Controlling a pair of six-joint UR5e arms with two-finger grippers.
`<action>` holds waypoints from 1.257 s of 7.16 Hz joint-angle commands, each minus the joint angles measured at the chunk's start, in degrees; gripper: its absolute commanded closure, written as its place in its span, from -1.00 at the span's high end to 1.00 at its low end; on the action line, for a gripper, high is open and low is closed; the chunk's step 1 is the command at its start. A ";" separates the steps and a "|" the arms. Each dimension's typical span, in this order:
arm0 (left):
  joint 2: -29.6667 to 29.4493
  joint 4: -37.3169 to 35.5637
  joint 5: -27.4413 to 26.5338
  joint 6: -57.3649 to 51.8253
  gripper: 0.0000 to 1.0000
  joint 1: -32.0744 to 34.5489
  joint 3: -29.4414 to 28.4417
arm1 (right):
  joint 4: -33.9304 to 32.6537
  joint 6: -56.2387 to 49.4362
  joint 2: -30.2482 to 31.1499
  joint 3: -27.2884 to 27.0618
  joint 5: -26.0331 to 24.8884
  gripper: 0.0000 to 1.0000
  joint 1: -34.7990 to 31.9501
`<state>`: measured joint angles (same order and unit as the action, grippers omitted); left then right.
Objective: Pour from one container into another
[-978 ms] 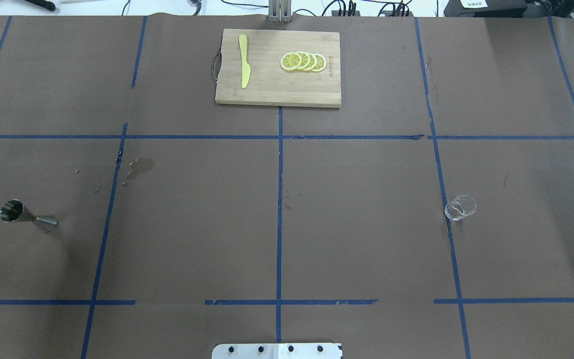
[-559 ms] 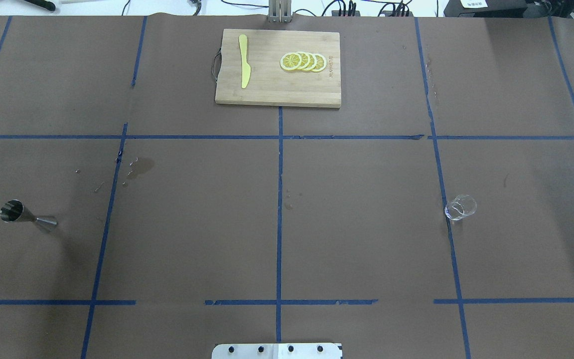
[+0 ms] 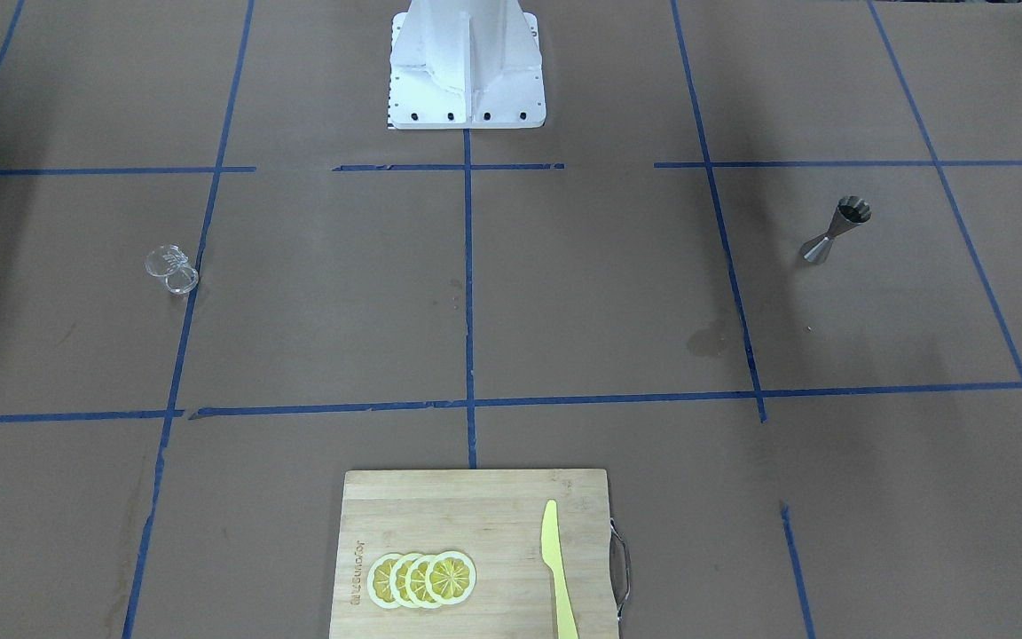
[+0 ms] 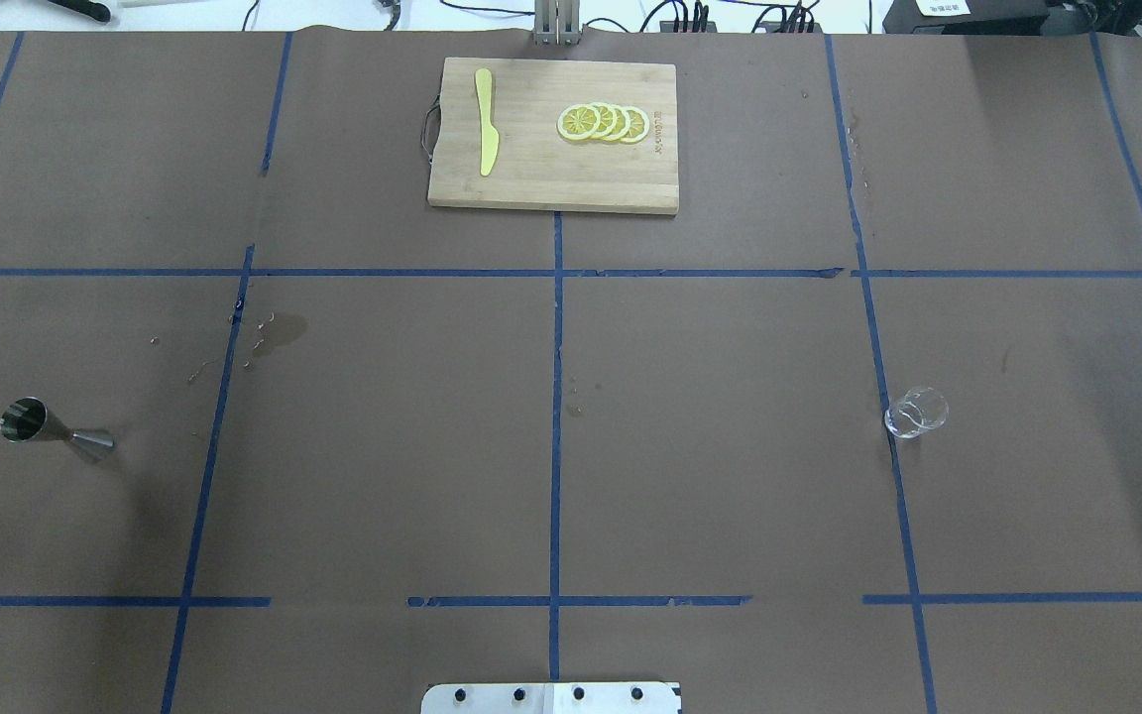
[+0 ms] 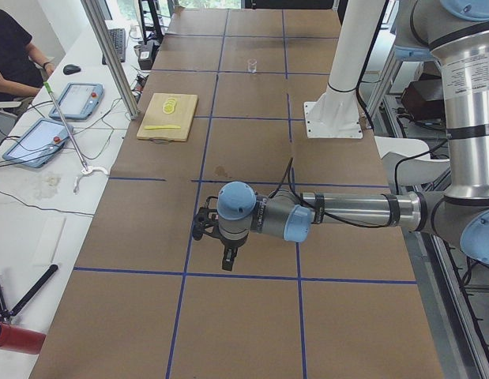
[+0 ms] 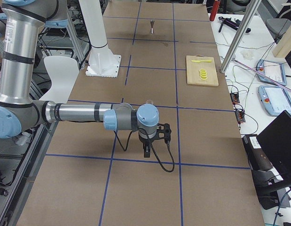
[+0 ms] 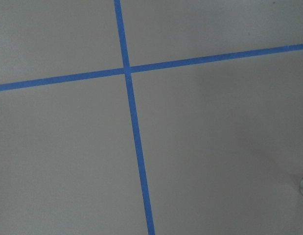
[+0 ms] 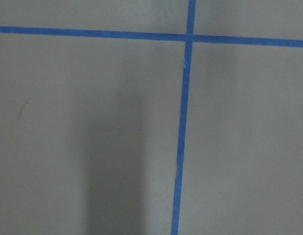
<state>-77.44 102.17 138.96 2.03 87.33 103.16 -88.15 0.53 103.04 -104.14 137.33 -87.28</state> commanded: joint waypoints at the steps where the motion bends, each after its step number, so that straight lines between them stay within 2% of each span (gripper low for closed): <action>1: 0.89 -0.13 -0.01 -0.01 1.00 0.29 0.29 | 0.08 -0.09 0.32 0.25 -0.21 1.00 0.00; 5: 0.80 -0.22 -0.27 0.08 1.00 -0.06 -2.79 | 0.08 -0.18 -0.21 -0.80 -1.71 1.00 0.00; 6: 0.10 -2.05 -2.45 0.08 1.00 -0.67 -2.62 | -0.01 -0.18 -0.30 -0.63 -1.88 1.00 0.09; 7: 0.01 -7.29 -2.99 -0.09 1.00 -0.41 -1.75 | 0.08 -0.27 -0.21 -0.71 -1.80 1.00 0.09; 9: -0.25 -9.87 -5.44 -6.30 1.00 0.20 -2.35 | -0.10 -0.18 -0.21 -0.80 -1.71 1.00 0.09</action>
<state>-77.50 94.53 135.28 -0.60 87.02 101.09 -88.15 0.29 102.82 -104.86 135.54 -87.19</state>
